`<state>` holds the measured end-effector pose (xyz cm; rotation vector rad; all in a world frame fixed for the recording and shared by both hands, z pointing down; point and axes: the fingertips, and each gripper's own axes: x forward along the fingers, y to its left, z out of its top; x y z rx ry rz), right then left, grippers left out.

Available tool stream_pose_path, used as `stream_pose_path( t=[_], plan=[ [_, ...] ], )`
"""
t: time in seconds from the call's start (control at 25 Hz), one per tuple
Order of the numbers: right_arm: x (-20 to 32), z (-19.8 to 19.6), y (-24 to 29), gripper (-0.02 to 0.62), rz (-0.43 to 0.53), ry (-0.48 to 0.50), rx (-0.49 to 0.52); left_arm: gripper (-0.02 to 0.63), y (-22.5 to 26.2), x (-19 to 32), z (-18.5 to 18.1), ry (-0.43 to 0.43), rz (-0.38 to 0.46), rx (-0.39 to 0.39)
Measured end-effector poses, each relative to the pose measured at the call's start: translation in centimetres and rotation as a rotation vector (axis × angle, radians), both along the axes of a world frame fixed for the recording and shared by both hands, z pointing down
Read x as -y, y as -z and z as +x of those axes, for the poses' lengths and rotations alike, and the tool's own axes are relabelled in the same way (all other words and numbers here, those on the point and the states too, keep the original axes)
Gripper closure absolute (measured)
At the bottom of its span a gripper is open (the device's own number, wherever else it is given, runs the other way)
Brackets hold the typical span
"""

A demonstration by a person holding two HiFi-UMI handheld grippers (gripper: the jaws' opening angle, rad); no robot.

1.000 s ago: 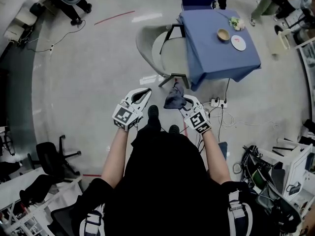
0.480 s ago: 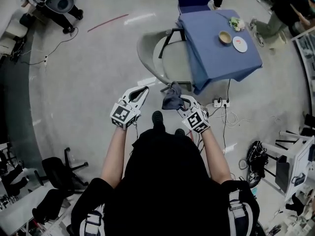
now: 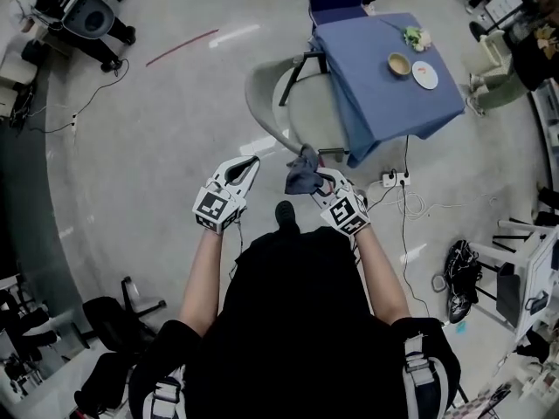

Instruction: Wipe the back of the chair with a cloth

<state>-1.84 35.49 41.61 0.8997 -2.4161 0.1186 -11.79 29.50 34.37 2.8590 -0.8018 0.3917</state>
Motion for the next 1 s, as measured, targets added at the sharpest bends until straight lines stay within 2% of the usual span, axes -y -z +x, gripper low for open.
stream_pose_path(
  t=[0.32, 0.6, 1.0],
  plan=[
    [0.9, -2.4, -0.5, 0.476, -0.002, 0.01, -0.019, 0.578, -0.8, 1.5, -2.9, 0.022, -0.012, -0.011],
    [1.0, -3.1, -0.7, 0.474, -0.01, 0.01, -0.029, 0.578, -1.2, 1.6, -3.8, 0.024, -0.023, -0.021],
    [3.3, -3.5, -1.2, 0.474, -0.023, 0.064, -0.011, 0.578, -1.7, 3.7, -5.0, 0.087, -0.039, -0.017]
  ],
)
